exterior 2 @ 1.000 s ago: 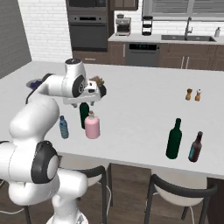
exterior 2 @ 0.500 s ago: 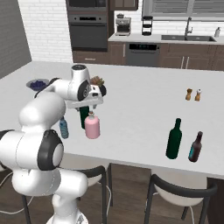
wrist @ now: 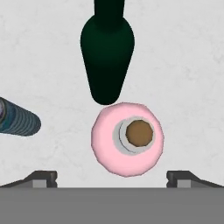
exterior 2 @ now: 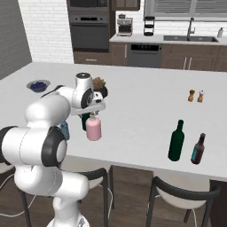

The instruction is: Move the plastic bottles in the middle to the plastics group, and the glass bottles in the middle to the glass group.

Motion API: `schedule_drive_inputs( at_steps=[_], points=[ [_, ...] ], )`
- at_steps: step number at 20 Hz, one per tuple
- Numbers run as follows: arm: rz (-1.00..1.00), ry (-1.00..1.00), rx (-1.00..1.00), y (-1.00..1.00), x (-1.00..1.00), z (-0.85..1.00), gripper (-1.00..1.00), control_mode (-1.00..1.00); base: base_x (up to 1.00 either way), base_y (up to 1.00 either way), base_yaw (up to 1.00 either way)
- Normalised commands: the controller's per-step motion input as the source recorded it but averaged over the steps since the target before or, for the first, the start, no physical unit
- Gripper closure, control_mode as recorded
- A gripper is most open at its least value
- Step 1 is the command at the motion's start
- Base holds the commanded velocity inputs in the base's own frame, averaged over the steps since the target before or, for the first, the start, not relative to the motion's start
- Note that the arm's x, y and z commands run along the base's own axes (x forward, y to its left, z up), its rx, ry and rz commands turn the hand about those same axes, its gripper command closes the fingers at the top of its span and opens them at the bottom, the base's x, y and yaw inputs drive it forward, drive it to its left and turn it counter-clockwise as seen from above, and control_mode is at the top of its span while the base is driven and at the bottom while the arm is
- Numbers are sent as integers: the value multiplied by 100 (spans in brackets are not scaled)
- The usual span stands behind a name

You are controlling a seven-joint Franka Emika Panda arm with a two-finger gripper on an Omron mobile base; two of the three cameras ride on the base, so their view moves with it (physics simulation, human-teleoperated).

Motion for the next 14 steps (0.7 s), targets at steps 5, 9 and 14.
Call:
schedule_drive_inputs(
  at_steps=[5, 9, 14],
  points=[
    [4, 0, 0, -5, 21, -21, -100, -100, 0, 0, 0],
    [1, 0, 0, -3, 20, -12, -100, -100, 0, 0, 0],
    [0, 0, 0, 0, 9, -11, -100, -100, 0, 0, 0]
  ],
)
